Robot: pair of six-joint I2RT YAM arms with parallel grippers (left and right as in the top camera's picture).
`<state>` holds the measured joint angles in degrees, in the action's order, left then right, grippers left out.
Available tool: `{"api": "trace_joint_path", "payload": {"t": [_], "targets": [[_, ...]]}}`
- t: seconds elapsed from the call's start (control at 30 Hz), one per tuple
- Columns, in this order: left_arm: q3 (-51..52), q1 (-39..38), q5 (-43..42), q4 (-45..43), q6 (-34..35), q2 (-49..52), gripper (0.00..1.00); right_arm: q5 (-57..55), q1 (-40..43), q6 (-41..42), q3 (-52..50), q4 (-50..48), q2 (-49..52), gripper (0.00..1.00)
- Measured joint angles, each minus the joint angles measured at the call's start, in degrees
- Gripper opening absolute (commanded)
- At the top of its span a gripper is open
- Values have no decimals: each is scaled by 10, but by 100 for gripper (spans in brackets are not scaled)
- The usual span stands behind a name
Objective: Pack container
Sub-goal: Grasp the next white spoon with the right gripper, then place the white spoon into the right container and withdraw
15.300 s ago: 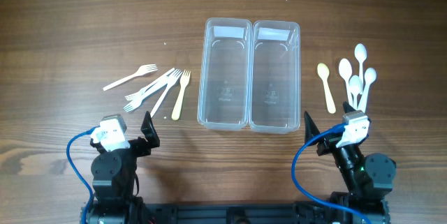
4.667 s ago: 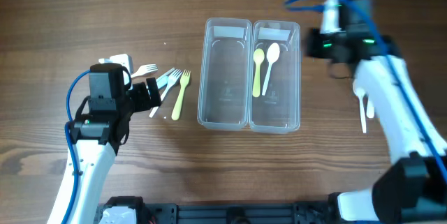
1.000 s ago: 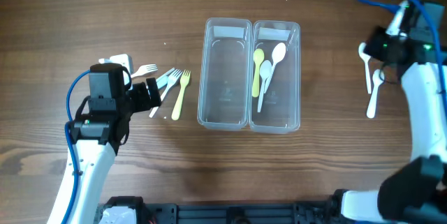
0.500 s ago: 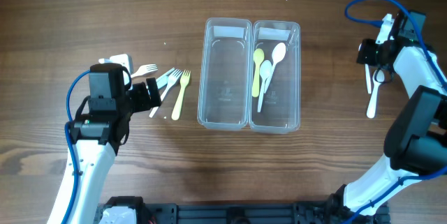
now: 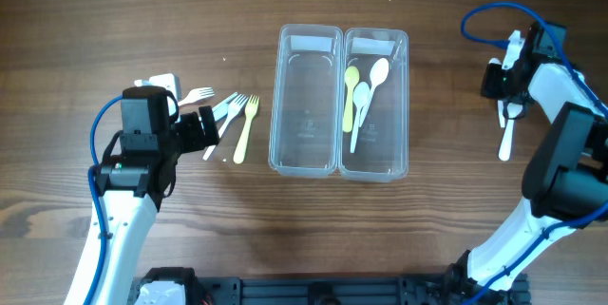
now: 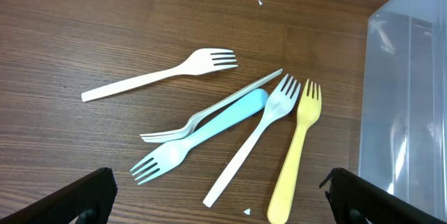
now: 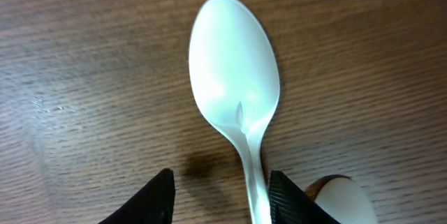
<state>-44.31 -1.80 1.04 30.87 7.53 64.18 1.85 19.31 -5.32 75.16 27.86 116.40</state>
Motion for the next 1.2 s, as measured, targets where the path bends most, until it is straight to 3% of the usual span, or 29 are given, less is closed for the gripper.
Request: {"api": "trace_joint_path", "payload": {"t": [0.13,0.23,0.37,0.53,0.73,0.97,1.2], "targets": [[0,0,0,0,0,0,100,0,0,6,0,13,1,38],[0,0,0,0,0,0,100,-5,0,9,0,13,4,24],[0,0,0,0,0,0,100,-7,0,29,3,30,5,20],[0,0,0,0,0,0,100,-6,0,79,10,69,4,4],[0,0,0,0,0,0,100,38,3,134,14,97,4,4],[0,0,0,0,0,0,100,164,-7,177,9,116,-9,4],[0,0,0,0,0,0,100,214,-105,176,4,105,-214,4]]}}
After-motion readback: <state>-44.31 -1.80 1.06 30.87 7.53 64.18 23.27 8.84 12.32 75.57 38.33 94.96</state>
